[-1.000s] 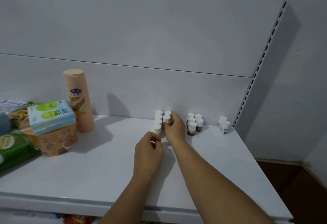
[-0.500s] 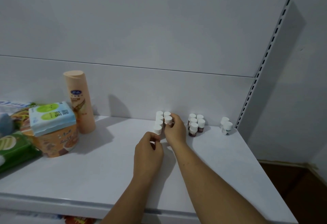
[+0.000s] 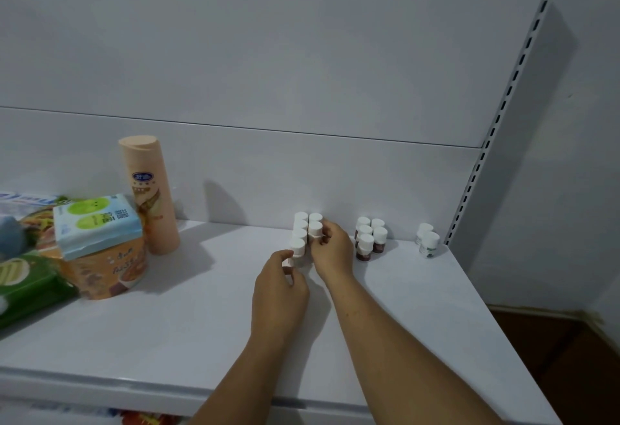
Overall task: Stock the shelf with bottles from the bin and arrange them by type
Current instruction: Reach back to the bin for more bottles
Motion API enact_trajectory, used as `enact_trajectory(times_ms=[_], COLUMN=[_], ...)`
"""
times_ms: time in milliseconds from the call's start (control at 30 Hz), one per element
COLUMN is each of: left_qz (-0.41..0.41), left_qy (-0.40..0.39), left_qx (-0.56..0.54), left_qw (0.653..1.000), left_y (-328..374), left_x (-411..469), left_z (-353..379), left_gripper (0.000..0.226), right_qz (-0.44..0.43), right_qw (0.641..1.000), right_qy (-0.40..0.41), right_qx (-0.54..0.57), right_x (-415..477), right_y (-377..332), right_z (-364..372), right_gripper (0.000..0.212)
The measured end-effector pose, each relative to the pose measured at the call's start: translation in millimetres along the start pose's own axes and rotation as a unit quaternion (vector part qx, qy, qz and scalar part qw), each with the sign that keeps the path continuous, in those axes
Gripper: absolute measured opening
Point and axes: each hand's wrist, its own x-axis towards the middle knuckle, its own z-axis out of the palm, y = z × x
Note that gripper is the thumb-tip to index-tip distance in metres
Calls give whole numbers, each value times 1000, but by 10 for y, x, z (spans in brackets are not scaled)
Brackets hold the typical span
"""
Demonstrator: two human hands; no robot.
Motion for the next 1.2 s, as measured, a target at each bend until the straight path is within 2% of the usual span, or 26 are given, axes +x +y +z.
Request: enact_trajectory(times_ms=[400,567,800,900,1033,1100,1200], left_qz=[-2,-8,-22,-23,-27,7,128], left_qy=[-17,-15,7,-6,-66,-102,-150], left_qx=[13,9,-16,-11,-12,0,104], left_qw=[1000,1000,1000,1000,997,995,975], left_y=[-47,-7,82,134,239,323,499], left_x=[15,7,-28,-36,-72,-210,-756], left_z=[27,8,-46,-91,-273,-410,-654], left_gripper=[39,33,25,15,19,16,49], right_qz=[-11,12,60,40,-14,-53,-100], right_qw=[999,998,993,989,985,982,974], right_qy=[2,4,-90,-128,-148,-154,-160], right_qx=[-40,-59,-53,-70,-86,-96,-122], right_x=[-27,-21,-318,-668,-1210,-1498,-2015], right_y=[-32,-45,-284,-359,-480,-536,-552], right_z=[-26,-7,-235,-491,-1034,-1382,-1896], right_gripper=[12,9,47,55,63,63,63])
